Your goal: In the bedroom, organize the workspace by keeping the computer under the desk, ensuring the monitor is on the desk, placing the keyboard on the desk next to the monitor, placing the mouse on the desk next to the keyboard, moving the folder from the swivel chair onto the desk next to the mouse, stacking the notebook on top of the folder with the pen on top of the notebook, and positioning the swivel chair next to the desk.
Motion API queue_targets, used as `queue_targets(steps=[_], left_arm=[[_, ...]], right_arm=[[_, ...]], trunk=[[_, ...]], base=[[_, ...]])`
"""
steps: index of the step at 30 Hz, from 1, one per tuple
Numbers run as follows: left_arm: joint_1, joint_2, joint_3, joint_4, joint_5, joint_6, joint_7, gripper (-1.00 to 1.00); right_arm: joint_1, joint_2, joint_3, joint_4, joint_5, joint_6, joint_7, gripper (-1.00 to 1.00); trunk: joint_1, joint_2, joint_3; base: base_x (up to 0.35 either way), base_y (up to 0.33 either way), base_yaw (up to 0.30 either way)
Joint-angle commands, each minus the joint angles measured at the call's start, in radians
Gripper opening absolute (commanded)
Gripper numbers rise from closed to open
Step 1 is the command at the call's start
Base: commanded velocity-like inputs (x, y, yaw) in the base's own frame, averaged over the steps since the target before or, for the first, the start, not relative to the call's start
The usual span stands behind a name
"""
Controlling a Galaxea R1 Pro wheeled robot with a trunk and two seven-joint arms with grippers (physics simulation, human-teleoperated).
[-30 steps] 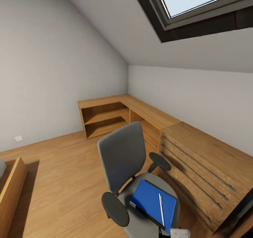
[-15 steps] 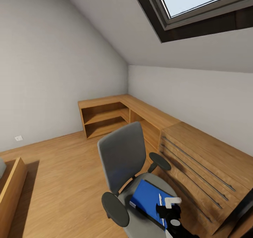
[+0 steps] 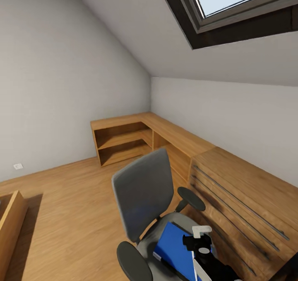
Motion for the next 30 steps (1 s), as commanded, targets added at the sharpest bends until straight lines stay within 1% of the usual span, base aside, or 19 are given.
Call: queue_targets(steps=[1,4,6,7,8,9,11,13,15,20,21,22,24,25,26,27,28,29,30], left_arm=[[-0.001,0.000,0.009,-0.001,-0.009,-0.005,-0.004,1.00],[-0.001,0.000,0.009,-0.005,-0.009,-0.019,-0.005,1.00],[-0.001,-0.001,0.009,-0.006,-0.009,-0.029,-0.003,1.00],[-0.001,-0.001,0.010,-0.006,-0.009,-0.034,-0.003,1.00],[-0.001,-0.001,0.010,-0.007,-0.009,-0.035,-0.002,1.00],[-0.001,0.000,0.010,-0.007,-0.009,-0.037,-0.001,1.00],[-0.001,0.001,0.010,-0.007,-0.007,-0.039,0.001,1.00],[-0.001,0.001,0.010,-0.007,-0.002,-0.040,0.001,1.00],[-0.001,0.002,0.010,-0.007,0.017,-0.040,0.002,1.00],[-0.001,0.005,0.010,-0.010,0.064,-0.022,0.004,1.00],[-0.001,0.012,0.010,-0.023,0.077,-0.007,0.003,1.00],[-0.001,0.016,0.010,-0.035,0.082,0.004,0.003,1.00],[-0.001,0.025,0.010,-0.096,0.092,0.057,0.001,1.00],[-0.001,0.029,0.009,-0.149,0.096,0.115,0.001,1.00],[-0.001,0.031,0.009,-0.178,0.097,0.152,0.000,1.00],[-0.001,0.032,0.009,-0.245,0.099,0.240,-0.001,1.00],[-0.001,0.033,0.009,-0.284,0.100,0.289,-0.002,1.00],[-0.001,0.033,0.009,-0.370,0.101,0.396,-0.002,1.00],[-0.001,0.033,0.010,-0.415,0.102,0.452,-0.003,1.00]], right_arm=[[-0.009,-0.004,0.008,-0.001,-0.007,0.010,-0.007,1.00],[-0.044,-0.015,0.007,0.000,-0.014,0.054,-0.004,1.00],[-0.072,-0.023,0.007,0.001,-0.037,0.103,0.003,1.00],[-0.086,-0.027,0.007,0.001,-0.061,0.136,0.008,1.00],[-0.093,-0.028,0.007,0.001,-0.073,0.152,0.010,1.00],[-0.104,-0.029,0.008,0.001,-0.095,0.182,0.013,1.00],[-0.116,-0.029,0.009,-0.001,-0.115,0.218,0.017,1.00],[-0.120,-0.028,0.009,-0.002,-0.123,0.234,0.018,1.00],[-0.125,-0.024,0.011,-0.002,-0.133,0.251,0.018,1.00],[-0.127,-0.020,0.013,-0.002,-0.139,0.258,0.017,1.00],[-0.127,-0.020,0.013,-0.002,-0.140,0.258,0.018,1.00],[-0.127,-0.020,0.013,-0.001,-0.140,0.258,0.018,1.00],[-0.128,-0.020,0.013,-0.001,-0.140,0.257,0.018,1.00],[-0.128,-0.020,0.013,-0.001,-0.140,0.257,0.018,1.00],[-0.128,-0.020,0.014,-0.001,-0.141,0.256,0.018,1.00],[-0.128,-0.020,0.014,0.000,-0.141,0.256,0.018,1.00],[-0.128,-0.020,0.014,0.000,-0.141,0.256,0.018,1.00],[-0.128,-0.020,0.015,0.000,-0.141,0.256,0.017,1.00],[-0.128,-0.020,0.015,0.000,-0.141,0.256,0.017,1.00]], trunk=[[0.000,-0.001,-0.001],[0.000,-0.001,-0.001],[0.004,-0.008,-0.004],[0.008,-0.015,-0.007],[0.012,-0.022,-0.011],[0.015,-0.029,-0.014],[0.023,-0.043,-0.020],[0.031,-0.057,-0.026],[0.038,-0.071,-0.032],[0.058,-0.106,-0.048],[0.061,-0.113,-0.051],[0.065,-0.120,-0.054],[0.073,-0.134,-0.061],[0.077,-0.141,-0.064],[0.081,-0.148,-0.067],[0.084,-0.155,-0.070],[0.088,-0.162,-0.073],[0.092,-0.169,-0.076],[0.096,-0.176,-0.079]], base=[[0.036,0.000,0.000],[0.021,0.000,0.000],[0.009,0.000,0.000],[0.005,0.000,0.000],[0.004,0.000,0.000],[0.002,0.000,0.000],[0.002,0.000,0.000],[0.001,0.000,0.000],[0.000,0.000,0.000],[0.000,0.000,0.000],[0.000,0.000,0.000],[0.000,0.000,0.000],[0.000,0.000,0.000],[0.000,0.000,0.000],[0.000,0.000,0.000],[0.000,0.000,0.000],[0.000,0.000,0.000],[0.000,0.000,0.000],[0.000,0.000,0.000]])
